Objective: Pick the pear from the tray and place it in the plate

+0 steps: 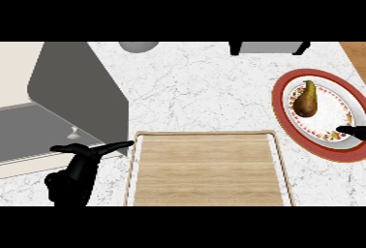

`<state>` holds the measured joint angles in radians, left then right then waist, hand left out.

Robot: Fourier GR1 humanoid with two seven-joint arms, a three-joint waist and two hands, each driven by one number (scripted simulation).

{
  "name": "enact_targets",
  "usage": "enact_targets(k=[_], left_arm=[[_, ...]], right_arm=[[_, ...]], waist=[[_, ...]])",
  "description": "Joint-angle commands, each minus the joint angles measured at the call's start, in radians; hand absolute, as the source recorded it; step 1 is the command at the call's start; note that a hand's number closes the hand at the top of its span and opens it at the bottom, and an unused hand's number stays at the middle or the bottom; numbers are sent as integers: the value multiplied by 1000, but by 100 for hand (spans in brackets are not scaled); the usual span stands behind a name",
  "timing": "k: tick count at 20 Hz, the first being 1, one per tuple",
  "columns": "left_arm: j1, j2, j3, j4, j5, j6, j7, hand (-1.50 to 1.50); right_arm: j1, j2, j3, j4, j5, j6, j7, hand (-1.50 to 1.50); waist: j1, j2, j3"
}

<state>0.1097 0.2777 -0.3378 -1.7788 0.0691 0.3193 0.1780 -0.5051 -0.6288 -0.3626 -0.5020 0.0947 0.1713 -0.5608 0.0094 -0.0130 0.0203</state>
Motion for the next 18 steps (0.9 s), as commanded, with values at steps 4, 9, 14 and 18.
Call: enact_targets(k=[4, 9, 14, 18], left_arm=[[-118, -11, 113, 210, 24, 22, 76, 0], [-60, 1, 97, 158, 8, 24, 61, 0], [-56, 1, 108, 163, 26, 13, 58, 0], [-54, 4, 121, 199, 27, 8, 33, 0]], right_arm=[[-4, -27, -5, 67, 21, -28, -19, -150], [-3, -72, -18, 126, 27, -21, -50, -150], [-7, -108, -33, 176, 30, -25, -68, -150], [32, -120, -74, 196, -2, -22, -147, -150]], waist=[[-15, 30, -19], [1, 27, -18], [5, 31, -17], [-10, 31, -17]])
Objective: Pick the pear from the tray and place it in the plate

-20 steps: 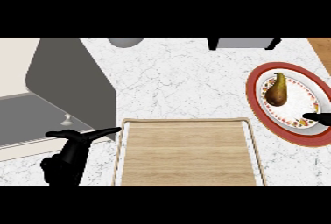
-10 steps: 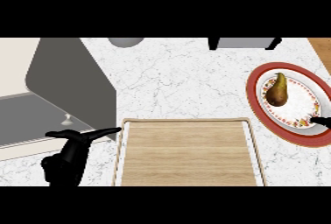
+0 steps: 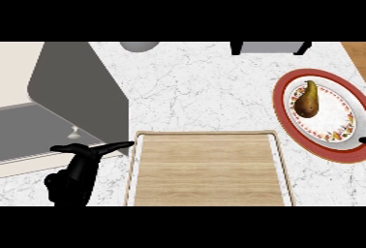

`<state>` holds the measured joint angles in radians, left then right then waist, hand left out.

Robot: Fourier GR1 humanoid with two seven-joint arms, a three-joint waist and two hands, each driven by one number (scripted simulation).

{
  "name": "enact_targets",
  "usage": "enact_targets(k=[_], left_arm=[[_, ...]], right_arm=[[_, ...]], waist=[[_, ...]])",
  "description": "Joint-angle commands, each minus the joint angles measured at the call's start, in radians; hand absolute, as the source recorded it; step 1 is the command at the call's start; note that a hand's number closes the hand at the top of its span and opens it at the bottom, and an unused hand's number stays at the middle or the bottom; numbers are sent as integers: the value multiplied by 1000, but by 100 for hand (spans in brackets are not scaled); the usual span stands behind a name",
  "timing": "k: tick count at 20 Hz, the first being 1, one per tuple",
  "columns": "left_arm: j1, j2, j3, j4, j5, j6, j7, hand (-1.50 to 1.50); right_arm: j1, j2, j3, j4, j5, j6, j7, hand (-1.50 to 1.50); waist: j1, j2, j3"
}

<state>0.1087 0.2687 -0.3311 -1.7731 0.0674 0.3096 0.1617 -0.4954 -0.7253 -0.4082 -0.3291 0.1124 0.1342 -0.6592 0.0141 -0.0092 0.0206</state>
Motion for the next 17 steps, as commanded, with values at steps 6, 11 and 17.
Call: enact_targets(k=[6, 11, 17], left_arm=[[-56, 3, 80, 133, 10, 29, 100, 0], [-50, -13, 62, 133, -24, 54, 88, 0], [-50, 0, 89, 128, 7, 33, 90, 0]], right_arm=[[18, -51, -61, 88, -32, -15, -65, -150], [1, -78, -70, 120, -27, -63, -46, -150], [67, -100, -67, 152, -14, -47, -114, -150]], waist=[[1, 28, -15], [10, 29, -15], [5, 31, -14]])
